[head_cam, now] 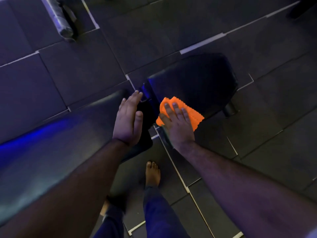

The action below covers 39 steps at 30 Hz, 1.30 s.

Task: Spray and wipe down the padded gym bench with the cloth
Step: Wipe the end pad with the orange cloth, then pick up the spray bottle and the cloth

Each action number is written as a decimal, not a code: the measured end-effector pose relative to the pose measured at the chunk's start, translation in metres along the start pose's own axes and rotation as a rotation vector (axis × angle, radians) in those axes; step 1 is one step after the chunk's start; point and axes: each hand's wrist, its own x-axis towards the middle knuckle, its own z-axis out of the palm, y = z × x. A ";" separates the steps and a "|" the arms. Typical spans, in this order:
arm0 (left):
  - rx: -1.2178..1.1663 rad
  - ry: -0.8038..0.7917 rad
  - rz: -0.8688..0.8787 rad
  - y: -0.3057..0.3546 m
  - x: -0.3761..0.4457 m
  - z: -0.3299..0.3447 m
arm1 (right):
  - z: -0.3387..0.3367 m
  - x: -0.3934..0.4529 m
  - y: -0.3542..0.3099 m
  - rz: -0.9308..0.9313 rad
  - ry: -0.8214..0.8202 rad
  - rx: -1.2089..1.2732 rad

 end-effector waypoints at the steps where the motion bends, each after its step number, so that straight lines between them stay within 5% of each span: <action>1: -0.006 -0.001 -0.018 -0.001 -0.012 -0.011 | -0.005 -0.001 -0.010 0.023 0.005 0.082; 6: -0.074 0.085 -0.154 -0.008 -0.070 -0.081 | -0.051 0.004 -0.088 0.328 0.045 0.731; 11: -0.020 0.313 -0.357 -0.018 -0.127 -0.164 | -0.068 0.006 -0.191 0.245 0.024 0.666; 19: 0.170 0.602 -0.837 -0.036 -0.269 -0.279 | -0.097 0.003 -0.365 0.390 -0.418 1.408; 24: 0.034 1.136 -1.070 -0.065 -0.313 -0.338 | -0.104 -0.010 -0.447 0.235 -0.660 1.453; 31: -0.240 1.010 -0.869 -0.114 -0.282 -0.402 | -0.083 -0.023 -0.516 0.108 -0.609 1.191; 36: 0.137 0.827 -0.909 -0.121 -0.301 -0.421 | -0.074 -0.029 -0.540 0.021 -0.553 1.105; 39: 0.183 0.929 -0.938 -0.114 -0.339 -0.433 | -0.068 -0.038 -0.566 -0.048 -0.569 1.031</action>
